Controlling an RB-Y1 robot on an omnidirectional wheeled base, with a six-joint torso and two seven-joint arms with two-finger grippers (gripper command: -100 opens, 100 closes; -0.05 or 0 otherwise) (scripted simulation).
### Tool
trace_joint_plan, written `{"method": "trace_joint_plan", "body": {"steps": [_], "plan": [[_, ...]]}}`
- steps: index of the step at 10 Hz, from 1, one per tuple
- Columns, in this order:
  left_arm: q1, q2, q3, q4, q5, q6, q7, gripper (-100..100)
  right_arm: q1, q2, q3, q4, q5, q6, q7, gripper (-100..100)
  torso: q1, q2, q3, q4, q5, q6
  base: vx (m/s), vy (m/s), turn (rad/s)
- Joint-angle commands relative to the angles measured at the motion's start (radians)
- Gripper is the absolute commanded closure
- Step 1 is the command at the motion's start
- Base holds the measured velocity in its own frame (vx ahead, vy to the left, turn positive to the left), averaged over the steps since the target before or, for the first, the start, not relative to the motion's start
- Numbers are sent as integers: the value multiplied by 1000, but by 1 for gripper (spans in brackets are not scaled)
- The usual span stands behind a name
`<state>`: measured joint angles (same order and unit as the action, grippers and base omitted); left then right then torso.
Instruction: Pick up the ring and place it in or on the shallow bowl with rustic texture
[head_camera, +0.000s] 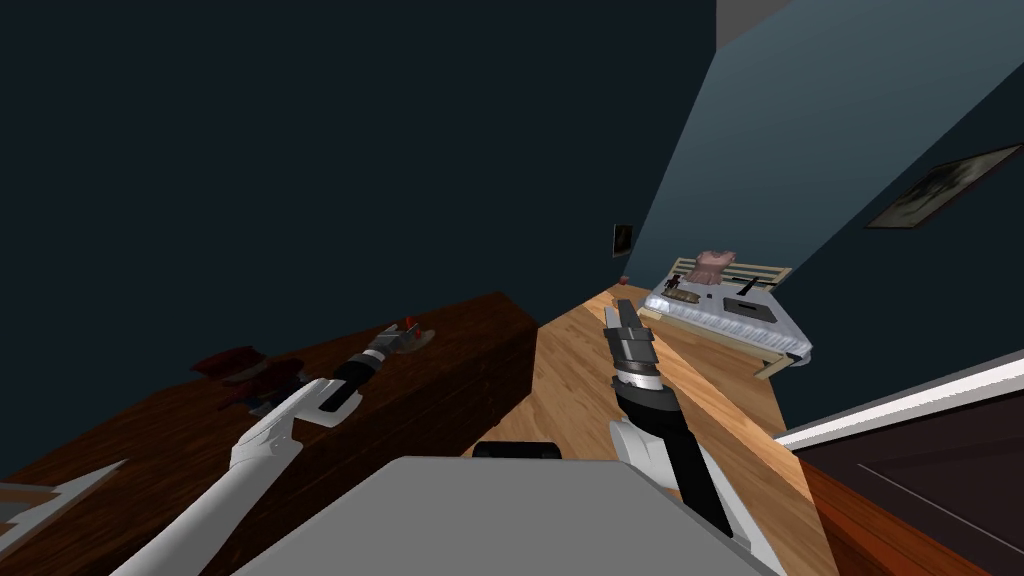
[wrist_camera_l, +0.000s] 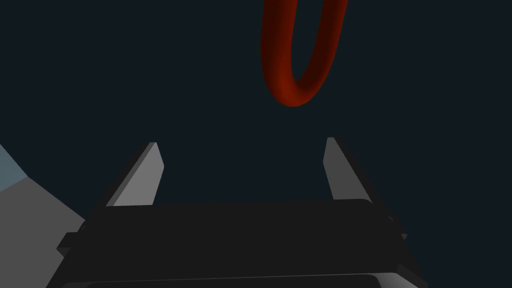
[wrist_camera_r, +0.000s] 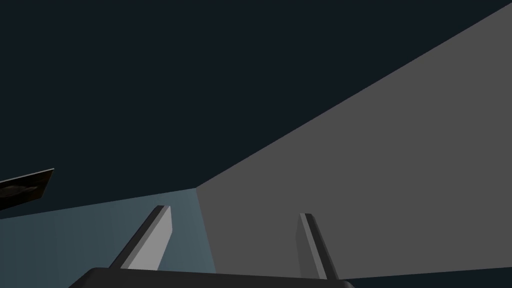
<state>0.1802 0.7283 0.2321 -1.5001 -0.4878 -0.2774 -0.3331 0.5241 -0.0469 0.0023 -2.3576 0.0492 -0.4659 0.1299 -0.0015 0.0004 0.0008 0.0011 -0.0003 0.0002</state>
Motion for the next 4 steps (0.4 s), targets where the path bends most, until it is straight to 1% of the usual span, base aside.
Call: {"method": "trace_joint_plan", "body": {"steps": [1,4], "plan": [[0,0,0,0,0,0,0,0,0,0,0,0,0,0,0,0,0,0,0,0,0,0,0,0,0],[0,0,0,0,0,0,0,0,0,0,0,0,0,0,0,0,0,0,0,0,0,0,0,0,0]]}}
